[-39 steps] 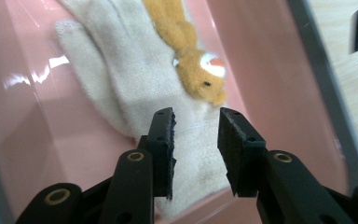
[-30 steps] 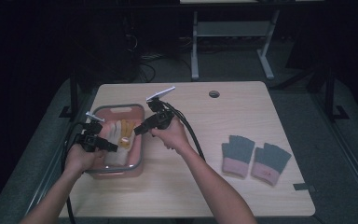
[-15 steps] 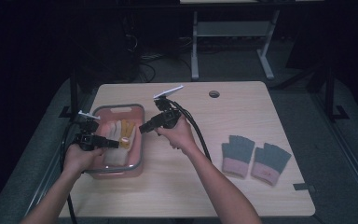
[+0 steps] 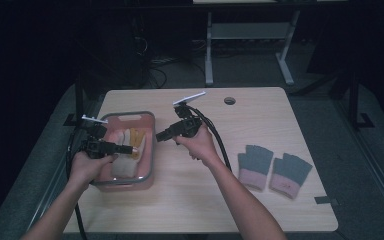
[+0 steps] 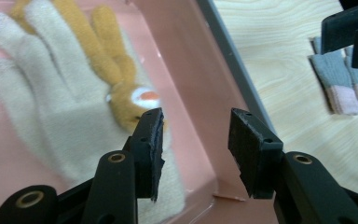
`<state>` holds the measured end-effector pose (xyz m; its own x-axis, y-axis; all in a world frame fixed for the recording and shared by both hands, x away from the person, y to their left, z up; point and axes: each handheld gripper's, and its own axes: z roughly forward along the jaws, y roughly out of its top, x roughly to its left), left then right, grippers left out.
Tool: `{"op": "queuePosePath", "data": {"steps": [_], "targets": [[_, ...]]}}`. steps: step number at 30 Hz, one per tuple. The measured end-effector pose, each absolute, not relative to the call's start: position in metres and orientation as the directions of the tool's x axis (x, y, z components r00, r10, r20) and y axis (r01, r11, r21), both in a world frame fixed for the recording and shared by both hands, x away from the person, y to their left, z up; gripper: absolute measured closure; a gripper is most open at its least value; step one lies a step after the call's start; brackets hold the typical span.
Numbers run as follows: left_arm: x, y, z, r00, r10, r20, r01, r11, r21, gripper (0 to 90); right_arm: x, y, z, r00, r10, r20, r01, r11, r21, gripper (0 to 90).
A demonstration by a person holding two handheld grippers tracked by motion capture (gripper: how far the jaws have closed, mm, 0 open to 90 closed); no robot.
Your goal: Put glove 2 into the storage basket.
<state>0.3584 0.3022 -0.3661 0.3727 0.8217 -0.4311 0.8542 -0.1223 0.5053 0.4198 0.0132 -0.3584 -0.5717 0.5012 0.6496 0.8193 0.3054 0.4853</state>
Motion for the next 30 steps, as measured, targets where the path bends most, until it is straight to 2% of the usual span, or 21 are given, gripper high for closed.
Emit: {"op": "queuePosePath", "data": {"steps": [16, 30], "targets": [[0.359, 0.292, -0.354, 0.397, 0.802, -0.446, 0.836, -0.116, 0.536, 53.4, 0.420, -0.008, -0.359, -0.561, 0.509, 0.653, 0.825, 0.280, 0.491, 62.6], [0.358, 0.259, -0.346, 0.464, 0.761, -0.453, 0.811, -0.159, 0.562, 48.9, 0.415, -0.045, -0.360, -0.538, 0.531, 0.655, 0.836, 0.236, 0.495, 56.9]]}}
